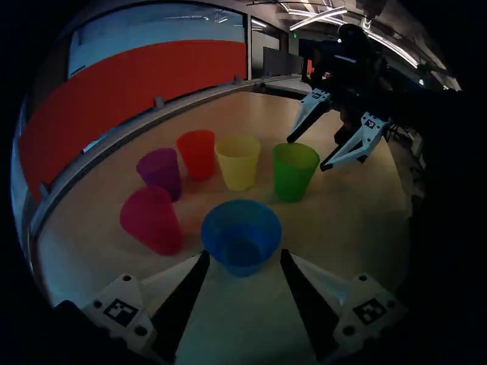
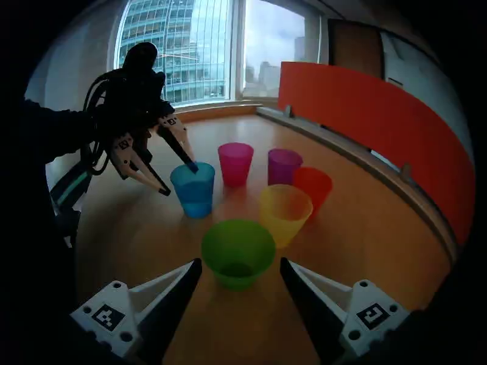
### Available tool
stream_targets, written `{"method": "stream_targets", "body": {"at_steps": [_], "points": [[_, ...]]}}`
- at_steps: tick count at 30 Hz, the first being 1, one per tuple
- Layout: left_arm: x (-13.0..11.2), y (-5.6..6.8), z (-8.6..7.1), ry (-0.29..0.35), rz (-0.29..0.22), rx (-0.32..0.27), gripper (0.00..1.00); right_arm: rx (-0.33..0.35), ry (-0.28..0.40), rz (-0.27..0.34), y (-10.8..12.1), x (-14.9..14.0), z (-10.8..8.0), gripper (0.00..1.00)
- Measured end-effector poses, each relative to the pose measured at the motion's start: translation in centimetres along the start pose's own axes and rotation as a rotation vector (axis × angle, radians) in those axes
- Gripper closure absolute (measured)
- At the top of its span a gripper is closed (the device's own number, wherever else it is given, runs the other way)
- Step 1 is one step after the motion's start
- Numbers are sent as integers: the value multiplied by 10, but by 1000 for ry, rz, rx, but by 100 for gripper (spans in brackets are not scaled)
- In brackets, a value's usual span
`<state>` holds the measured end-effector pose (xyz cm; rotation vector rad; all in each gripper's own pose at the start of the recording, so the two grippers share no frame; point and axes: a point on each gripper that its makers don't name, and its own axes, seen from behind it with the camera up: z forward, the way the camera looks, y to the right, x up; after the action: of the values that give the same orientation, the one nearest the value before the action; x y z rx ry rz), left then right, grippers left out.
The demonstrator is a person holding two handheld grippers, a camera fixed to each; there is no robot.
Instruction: Pour water
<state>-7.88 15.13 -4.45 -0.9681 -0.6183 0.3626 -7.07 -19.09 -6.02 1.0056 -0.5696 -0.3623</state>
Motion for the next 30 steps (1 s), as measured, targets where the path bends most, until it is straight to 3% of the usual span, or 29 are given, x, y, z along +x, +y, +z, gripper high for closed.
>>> {"method": "stream_targets", "body": {"at_steps": [12,30], "points": [[6,-2,9,-4,-7,-5,14,13,-13,-4,-1,-3,17,1],[9,-4,24,-7,-30,-15,14,19,-22,1,0,-5,27,1]]}}
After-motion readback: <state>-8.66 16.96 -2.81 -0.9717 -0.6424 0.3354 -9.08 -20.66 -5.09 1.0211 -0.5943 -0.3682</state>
